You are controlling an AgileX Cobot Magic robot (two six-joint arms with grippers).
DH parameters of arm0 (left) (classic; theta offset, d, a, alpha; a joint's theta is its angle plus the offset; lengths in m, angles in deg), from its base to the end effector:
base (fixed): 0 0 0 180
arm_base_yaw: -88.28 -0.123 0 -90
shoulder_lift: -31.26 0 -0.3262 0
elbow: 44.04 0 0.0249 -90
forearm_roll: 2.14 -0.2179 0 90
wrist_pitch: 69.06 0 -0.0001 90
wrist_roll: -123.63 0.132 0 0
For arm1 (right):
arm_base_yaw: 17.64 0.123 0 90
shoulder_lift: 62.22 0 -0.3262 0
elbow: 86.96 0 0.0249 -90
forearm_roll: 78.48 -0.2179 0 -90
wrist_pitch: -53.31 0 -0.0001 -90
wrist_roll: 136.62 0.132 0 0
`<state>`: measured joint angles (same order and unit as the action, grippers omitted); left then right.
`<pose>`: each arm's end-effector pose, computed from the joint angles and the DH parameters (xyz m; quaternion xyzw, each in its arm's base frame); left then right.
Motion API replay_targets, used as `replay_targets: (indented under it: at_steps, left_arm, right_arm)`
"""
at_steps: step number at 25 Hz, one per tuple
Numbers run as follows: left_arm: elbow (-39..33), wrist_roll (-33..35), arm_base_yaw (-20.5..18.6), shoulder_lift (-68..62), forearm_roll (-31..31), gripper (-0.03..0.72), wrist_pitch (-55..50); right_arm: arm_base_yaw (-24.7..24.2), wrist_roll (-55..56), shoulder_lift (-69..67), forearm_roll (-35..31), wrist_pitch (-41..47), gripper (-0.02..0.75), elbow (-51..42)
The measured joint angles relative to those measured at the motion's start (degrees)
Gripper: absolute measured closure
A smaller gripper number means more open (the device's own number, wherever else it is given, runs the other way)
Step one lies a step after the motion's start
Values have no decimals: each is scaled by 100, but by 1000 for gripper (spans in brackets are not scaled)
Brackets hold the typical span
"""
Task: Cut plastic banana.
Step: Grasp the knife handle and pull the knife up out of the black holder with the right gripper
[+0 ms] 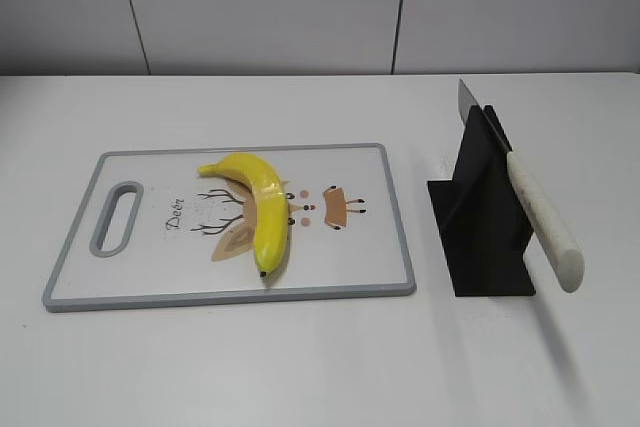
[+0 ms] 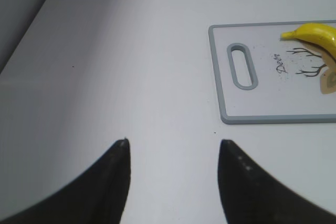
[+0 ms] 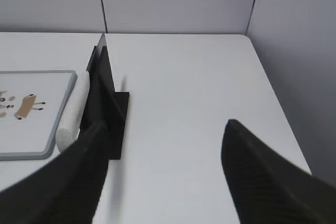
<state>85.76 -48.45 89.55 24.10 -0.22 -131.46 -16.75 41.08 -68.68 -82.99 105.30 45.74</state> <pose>-0.0392 -0.0031 0.2366 0.0700 0.8620 0.0124 0.5019 -0.0364 0.0076 0.2729 -0.0216 0.7964 0.0319 0.6035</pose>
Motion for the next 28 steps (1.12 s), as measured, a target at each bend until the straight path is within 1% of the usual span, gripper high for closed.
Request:
replay_targets:
  at_steps: [4, 8, 19, 24, 28]
  left_arm:
    - [0, 0, 0, 0, 0, 189, 0]
    - [0, 0, 0, 0, 0, 189, 0]
    - [0, 0, 0, 0, 0, 189, 0]
    - [0, 0, 0, 0, 0, 189, 0]
    - [0, 0, 0, 0, 0, 189, 0]
  right_arm:
    - [0, -5, 0, -184, -91, 221, 0]
    - [0, -12, 0, -250, -387, 221, -5]
    - [0, -12, -98, -916, -1016, 221, 29]
    - [0, -12, -1300, -1014, -629, 221, 425]
    - [0, -52, -2358, -1020, -523, 221, 704]
